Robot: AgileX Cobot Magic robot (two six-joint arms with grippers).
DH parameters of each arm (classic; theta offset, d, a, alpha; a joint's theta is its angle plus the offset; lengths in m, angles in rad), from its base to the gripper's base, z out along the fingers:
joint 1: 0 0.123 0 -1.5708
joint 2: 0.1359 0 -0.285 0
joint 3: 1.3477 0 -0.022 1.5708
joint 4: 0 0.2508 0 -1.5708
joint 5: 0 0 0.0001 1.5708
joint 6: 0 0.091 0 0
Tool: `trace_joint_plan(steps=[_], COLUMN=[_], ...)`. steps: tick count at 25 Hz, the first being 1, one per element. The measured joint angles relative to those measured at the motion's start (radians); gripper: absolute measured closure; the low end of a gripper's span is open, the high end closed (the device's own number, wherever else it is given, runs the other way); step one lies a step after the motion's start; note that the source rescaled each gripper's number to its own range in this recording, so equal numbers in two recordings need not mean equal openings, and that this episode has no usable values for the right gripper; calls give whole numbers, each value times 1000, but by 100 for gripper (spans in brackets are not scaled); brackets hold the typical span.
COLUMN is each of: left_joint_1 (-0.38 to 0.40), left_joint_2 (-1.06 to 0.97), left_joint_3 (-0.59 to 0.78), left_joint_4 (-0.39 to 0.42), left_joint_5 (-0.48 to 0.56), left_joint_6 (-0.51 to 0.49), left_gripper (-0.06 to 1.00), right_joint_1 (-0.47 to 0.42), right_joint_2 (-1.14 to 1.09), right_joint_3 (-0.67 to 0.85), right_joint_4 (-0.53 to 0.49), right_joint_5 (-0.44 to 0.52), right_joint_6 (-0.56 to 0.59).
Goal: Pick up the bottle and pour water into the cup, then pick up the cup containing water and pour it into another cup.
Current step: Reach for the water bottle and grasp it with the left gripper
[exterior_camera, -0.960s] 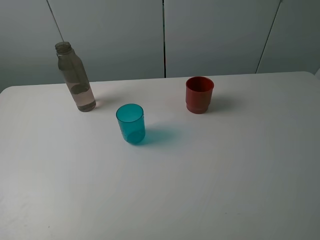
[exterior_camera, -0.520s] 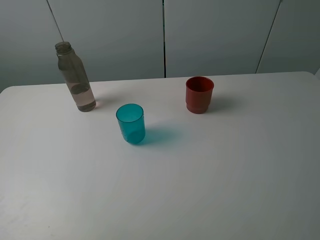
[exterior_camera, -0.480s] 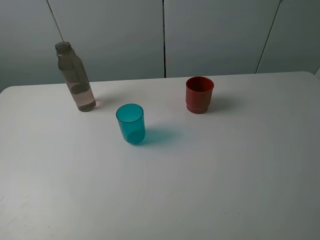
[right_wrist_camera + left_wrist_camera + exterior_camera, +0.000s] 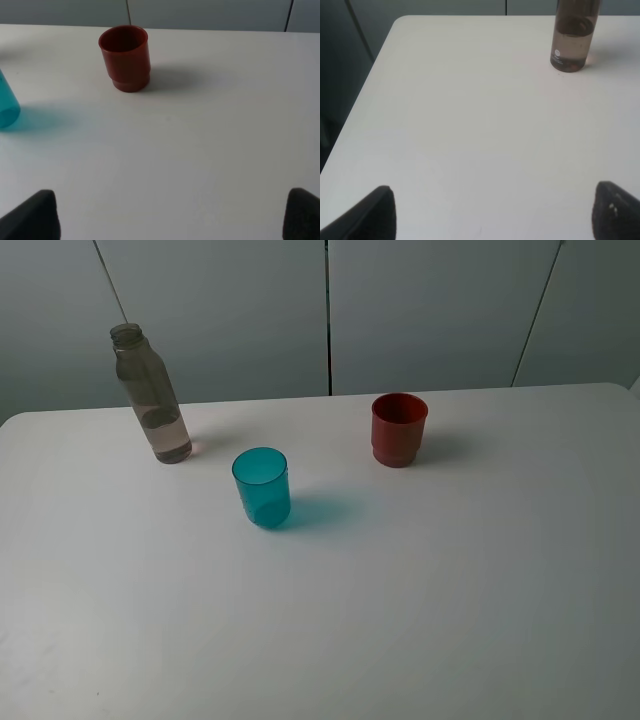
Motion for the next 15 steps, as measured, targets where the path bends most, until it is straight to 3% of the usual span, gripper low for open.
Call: trace_joint_plan(steps=[10, 12, 15], left_joint_1=[0, 0, 0], left_joint_2=[0, 0, 13], left_joint_3=[0, -10, -25], left_joint_4=[-13, -15, -28], left_joint_5=[-22, -73, -281], left_joint_6=[0, 0, 8], left_gripper=[-6, -6, -6], right_joint_1=[0, 0, 0], right_joint_2=[0, 0, 0], right_joint_3=[0, 0, 0], right_joint_4=[0, 0, 0], right_joint_5=[0, 0, 0], right_joint_6=[0, 0, 0])
